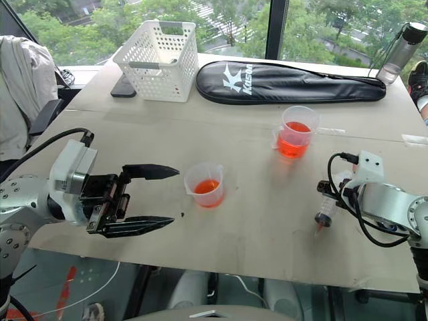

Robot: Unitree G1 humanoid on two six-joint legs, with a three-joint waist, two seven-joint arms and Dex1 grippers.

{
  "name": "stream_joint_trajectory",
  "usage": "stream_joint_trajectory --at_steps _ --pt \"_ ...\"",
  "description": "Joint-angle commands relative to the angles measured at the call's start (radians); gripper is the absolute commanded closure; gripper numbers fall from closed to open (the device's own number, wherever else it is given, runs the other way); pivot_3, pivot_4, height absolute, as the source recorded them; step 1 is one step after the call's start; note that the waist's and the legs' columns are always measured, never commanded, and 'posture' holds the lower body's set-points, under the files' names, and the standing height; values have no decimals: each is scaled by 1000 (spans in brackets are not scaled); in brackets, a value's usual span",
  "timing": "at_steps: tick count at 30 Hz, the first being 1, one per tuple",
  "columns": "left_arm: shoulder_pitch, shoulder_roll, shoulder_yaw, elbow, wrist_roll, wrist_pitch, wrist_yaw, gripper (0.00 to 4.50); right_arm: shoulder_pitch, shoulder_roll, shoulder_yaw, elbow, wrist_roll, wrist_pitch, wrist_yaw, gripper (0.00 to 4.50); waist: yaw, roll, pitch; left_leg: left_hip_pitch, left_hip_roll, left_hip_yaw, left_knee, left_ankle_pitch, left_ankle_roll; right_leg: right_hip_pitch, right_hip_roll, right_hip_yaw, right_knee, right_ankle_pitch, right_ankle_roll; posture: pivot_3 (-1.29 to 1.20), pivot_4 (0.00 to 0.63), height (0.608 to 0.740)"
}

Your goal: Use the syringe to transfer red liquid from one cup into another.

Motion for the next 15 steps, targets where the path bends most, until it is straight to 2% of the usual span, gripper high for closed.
stream_joint_trajectory --at_steps 1,4,7,9,15 --pt "0 7 33 -40 -26 -2 25 29 -16 12 -9 14 13 32 -32 0 0 0 0 0 0 0 0 0 0 0 0 0 0 0 0 0 150 724" --pt "-2 7 34 -46 -31 1 41 0 1 11 -17 34 13 69 -3 910 0 0 0 0 0 0 0 0 0 0 0 0 0 0 0 0 150 724" --pt "-6 6 29 -55 -37 2 57 0 28 -38 -18 69 13 131 82 2389 0 0 0 0 0 0 0 0 0 0 0 0 0 0 0 0 150 724" --pt "-9 6 25 -59 -41 2 66 0 40 -65 -17 75 13 143 110 2960 0 -1 -1 0 0 0 0 0 0 0 0 0 0 0 0 0 150 724" --pt "-25 1 5 -59 -52 2 87 0 69 -161 -32 17 13 147 249 2967 6 0 -1 0 0 -1 0 0 0 0 1 0 0 0 0 0 150 724"
